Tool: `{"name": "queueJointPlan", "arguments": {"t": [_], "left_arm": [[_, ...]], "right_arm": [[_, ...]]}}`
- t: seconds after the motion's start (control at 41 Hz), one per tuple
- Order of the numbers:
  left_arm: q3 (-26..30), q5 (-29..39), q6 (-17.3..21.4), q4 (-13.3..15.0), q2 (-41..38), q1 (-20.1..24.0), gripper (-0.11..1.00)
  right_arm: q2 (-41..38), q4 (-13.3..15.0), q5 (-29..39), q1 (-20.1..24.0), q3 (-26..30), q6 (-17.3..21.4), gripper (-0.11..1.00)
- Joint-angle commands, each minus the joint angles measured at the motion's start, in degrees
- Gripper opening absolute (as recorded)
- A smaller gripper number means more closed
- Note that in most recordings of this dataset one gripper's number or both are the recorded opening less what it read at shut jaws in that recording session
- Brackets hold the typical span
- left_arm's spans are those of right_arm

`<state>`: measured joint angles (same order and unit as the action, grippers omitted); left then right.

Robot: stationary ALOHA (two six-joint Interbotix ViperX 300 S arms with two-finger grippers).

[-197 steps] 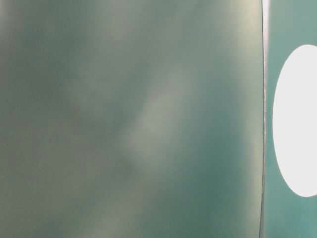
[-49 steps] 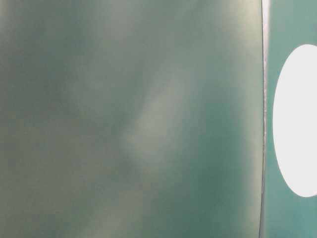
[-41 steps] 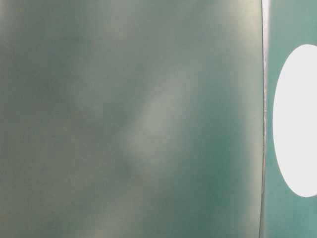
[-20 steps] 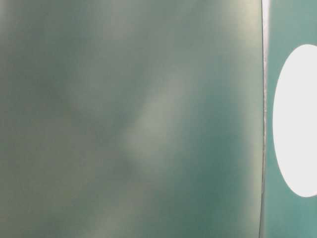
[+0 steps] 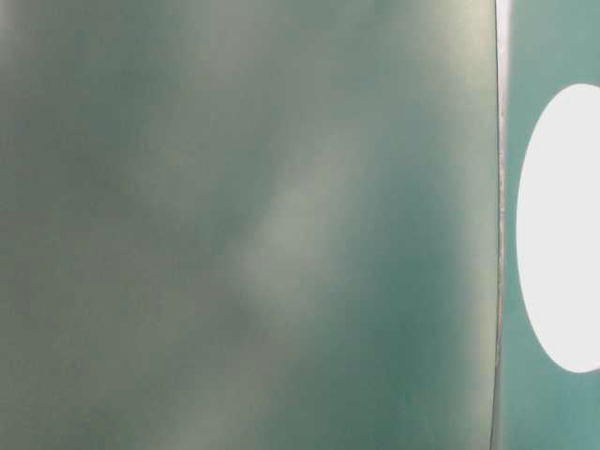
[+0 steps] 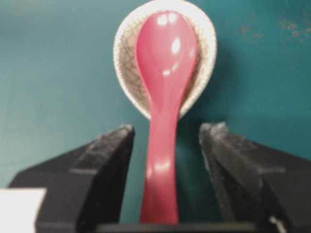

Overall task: Grip the spoon and scoop the red block from the bowl with right arm.
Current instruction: 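Close the right gripper on the pink spoon handle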

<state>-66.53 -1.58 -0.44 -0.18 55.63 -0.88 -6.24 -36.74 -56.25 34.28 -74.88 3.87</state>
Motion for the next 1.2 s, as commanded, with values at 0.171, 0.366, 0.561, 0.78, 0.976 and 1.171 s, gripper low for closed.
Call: {"name": "queueJointPlan", "arguments": {"t": [0.171, 0.366, 0.561, 0.78, 0.976, 1.171], "left_arm": [[1.6, -0.1, -0.1, -0.1, -0.4, 0.1, 0.02], [1.6, 0.2, -0.2, -0.1, -0.4, 0.1, 0.02], [1.6, 0.2, -0.4, -0.1, -0.4, 0.1, 0.02], [1.6, 0.2, -0.4, -0.1, -0.4, 0.1, 0.02], [1.6, 0.2, -0.4, -0.1, -0.4, 0.2, 0.02], [1.6, 0.2, -0.4, -0.1, -0.4, 0.2, 0.02]], "right_arm": [[0.4, 0.1, -0.9, 0.4, 0.4, -0.1, 0.59], [0.4, 0.4, -0.9, 0.4, 0.4, -0.4, 0.49], [0.4, 0.7, -1.0, 0.6, 0.4, -1.1, 0.39], [0.4, 0.7, -2.3, 0.6, 0.3, -1.4, 0.38], [0.4, 0.7, -2.3, 0.7, 0.3, -1.4, 0.38], [0.4, 0.7, -2.4, 0.6, 0.3, -1.4, 0.38]]}}
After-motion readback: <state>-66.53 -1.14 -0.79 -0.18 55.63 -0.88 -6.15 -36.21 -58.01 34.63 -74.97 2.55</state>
